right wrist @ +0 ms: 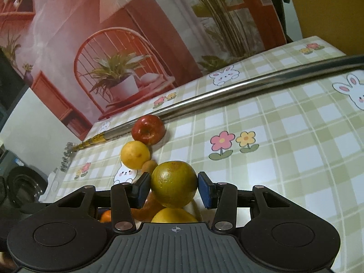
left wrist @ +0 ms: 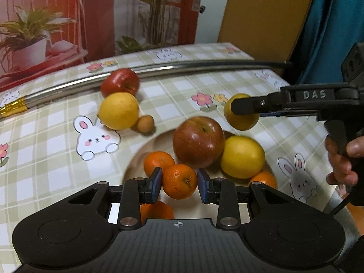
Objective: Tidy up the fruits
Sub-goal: 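Carry the tangerine and citrus over the white plate and open the left tool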
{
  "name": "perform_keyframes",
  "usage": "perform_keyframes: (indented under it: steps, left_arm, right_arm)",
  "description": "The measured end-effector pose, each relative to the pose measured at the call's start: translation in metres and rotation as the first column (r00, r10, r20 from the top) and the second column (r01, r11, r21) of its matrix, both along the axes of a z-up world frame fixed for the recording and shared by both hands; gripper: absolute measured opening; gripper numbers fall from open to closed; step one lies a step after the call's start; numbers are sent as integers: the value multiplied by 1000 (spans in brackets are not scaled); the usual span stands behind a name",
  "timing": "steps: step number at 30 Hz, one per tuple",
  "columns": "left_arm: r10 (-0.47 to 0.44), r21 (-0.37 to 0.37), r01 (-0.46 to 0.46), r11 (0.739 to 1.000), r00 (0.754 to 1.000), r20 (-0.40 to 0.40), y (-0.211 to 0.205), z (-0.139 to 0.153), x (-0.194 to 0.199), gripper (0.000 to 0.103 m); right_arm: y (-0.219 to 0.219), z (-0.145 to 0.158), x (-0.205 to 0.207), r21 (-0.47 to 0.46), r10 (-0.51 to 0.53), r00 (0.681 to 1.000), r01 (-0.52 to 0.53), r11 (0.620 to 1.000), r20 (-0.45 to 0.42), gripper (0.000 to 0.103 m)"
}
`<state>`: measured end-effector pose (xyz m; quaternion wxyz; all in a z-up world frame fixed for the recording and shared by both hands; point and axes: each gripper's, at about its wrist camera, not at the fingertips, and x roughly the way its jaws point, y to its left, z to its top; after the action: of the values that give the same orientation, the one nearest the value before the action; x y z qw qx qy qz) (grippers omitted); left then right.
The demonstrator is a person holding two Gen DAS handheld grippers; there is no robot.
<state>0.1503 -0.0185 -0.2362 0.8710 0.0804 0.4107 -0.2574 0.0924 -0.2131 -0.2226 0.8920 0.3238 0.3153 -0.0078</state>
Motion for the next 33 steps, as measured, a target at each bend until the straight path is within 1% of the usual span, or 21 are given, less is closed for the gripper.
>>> perform_keyframes:
  steps: [5, 11, 18, 23, 28, 33]
  left_arm:
    - [-16, 22, 16, 1000, 1000, -25, -8, -10, 3, 35]
    - [-33, 50, 34, 998, 999, -28, -16, -16, 7, 35]
    - [-43, 61, 44, 997, 999, -21, -23, -19, 11, 35]
    - [-44, 59, 45, 997, 999, -17, -23, -19, 10, 36]
    - [-37, 44, 39, 998, 999, -35, -21, -18, 12, 36]
    - [-34, 41, 35, 999, 999, -27, -19, -15, 10, 36]
  right_arm:
    - [0, -2, -7, 7, -8, 1000, 8, 1000, -2, 42]
    - [0, -2, -8, 5, -9, 1000, 9, 1000, 0, 42]
    - [0, -2, -9, 5, -10, 1000, 10, 1000, 1, 42]
    - [0, -2, -10, 5, -10, 1000, 10, 1000, 2, 42]
    - [0, -2, -9, 4, -8, 1000, 8, 1000, 2, 42]
    - [2, -1, -12, 2, -7, 1000, 7, 1000, 5, 42]
